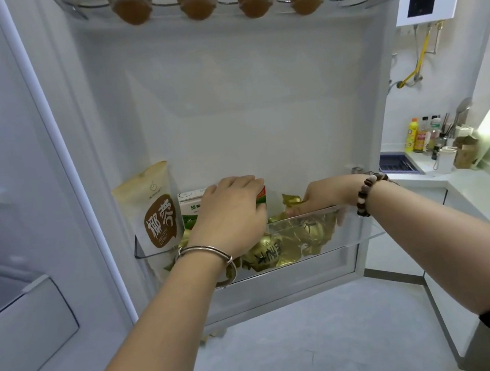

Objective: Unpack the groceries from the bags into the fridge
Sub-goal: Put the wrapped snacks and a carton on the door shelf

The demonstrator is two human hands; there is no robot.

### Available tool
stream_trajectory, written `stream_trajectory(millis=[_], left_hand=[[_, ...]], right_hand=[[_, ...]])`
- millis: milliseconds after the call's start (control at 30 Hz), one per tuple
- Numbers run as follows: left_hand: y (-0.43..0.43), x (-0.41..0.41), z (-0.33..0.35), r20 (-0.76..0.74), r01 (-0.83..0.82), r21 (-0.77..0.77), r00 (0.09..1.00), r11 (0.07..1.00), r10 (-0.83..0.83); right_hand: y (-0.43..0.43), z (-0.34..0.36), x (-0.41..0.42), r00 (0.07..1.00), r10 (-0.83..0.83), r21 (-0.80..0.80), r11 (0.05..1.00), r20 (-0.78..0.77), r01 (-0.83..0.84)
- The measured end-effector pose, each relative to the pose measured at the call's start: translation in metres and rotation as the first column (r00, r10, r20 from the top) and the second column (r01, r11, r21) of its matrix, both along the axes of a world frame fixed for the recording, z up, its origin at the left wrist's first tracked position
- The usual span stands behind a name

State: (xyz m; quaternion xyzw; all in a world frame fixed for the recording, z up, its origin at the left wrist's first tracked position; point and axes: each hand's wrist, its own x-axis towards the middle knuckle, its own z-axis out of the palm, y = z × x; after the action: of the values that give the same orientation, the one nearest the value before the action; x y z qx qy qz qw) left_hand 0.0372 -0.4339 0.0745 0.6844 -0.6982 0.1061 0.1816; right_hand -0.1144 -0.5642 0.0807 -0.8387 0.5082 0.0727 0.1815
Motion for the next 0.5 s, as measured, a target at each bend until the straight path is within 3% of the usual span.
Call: stream_trajectory(millis=[67,167,233,400,500], left_hand=[[0.001,0.0,0.0,0.001,0.001,-0.003,1.0,1.0,-0.001],[0.003,-0.001,0.0,0.006,0.01,-0.012,1.0,1.0,-0.01],[0.004,-0.001,0.0,0.016,0.012,-0.018,1.0,1.0,-0.011],[0.008,-0.003,-0.001,0.033,0.009,-0.016,0.999,1.0,-0.008],[0.009,-0.004,-0.001,0.04,0.008,-0.027,0.999,1.0,-0.007]], right_hand=[[0.002,-0.001,-0.001,0.998,-0.032,-0.12,0.992,0.056,0.039],[0.009,-0.002,-0.006,0.954,-0.054,-0.336,0.929,0.295,0.156],[0.014,-0.002,-0.011,0.924,-0.026,-0.377,0.908,0.382,0.182],[0.021,0.004,-0.01,0.971,-0.048,-0.062,0.996,0.235,0.064],[0.018,0.004,-0.009,0.972,-0.009,-0.017,1.0,0.235,0.014]])
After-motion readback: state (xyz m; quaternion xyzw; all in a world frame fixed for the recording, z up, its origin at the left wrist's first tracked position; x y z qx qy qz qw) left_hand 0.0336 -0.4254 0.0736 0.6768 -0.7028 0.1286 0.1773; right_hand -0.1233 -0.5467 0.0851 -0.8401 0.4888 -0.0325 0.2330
